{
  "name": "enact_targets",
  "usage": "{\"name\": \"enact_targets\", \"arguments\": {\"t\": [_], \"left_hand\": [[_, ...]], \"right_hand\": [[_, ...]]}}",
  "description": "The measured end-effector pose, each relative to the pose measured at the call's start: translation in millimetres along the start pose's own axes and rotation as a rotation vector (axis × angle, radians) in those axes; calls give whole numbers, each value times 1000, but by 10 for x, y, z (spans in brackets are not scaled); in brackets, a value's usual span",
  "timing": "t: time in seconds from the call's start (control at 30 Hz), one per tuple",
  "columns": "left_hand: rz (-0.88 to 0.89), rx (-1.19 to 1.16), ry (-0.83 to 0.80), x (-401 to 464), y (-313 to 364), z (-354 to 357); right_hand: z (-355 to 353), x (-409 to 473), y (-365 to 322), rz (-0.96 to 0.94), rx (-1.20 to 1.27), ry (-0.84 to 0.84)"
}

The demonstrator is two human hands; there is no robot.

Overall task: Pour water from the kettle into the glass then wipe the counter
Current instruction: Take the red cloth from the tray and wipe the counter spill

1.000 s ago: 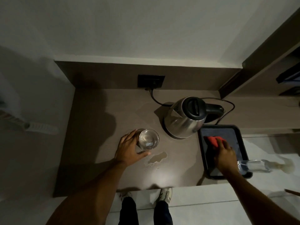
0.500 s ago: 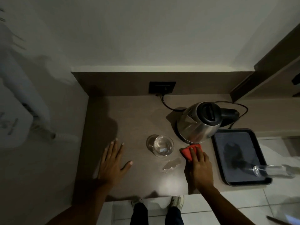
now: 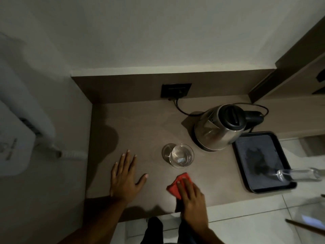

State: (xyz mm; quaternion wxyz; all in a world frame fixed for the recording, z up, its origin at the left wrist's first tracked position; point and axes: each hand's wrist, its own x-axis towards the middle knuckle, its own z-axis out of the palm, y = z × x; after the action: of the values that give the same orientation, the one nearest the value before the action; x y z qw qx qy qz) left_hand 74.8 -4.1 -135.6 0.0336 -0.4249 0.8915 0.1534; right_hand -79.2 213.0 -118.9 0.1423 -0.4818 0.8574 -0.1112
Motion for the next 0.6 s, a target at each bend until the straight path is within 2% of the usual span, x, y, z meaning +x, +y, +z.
{"name": "enact_targets", "arguments": {"t": [0.13, 0.27, 0.43, 0.6], "left_hand": [[12, -60, 27, -24, -7, -12], [25, -109, 79, -16, -49, 22], [29, -97, 109, -17, -77, 82], [24, -72, 97, -6, -80, 95]], "right_hand": [[151, 62, -517, -131, -5, -147], [153, 262, -670, -141, -27, -128], [-6, 148, -205, -136, -67, -140], [-476, 221, 648, 60, -152, -59]]}}
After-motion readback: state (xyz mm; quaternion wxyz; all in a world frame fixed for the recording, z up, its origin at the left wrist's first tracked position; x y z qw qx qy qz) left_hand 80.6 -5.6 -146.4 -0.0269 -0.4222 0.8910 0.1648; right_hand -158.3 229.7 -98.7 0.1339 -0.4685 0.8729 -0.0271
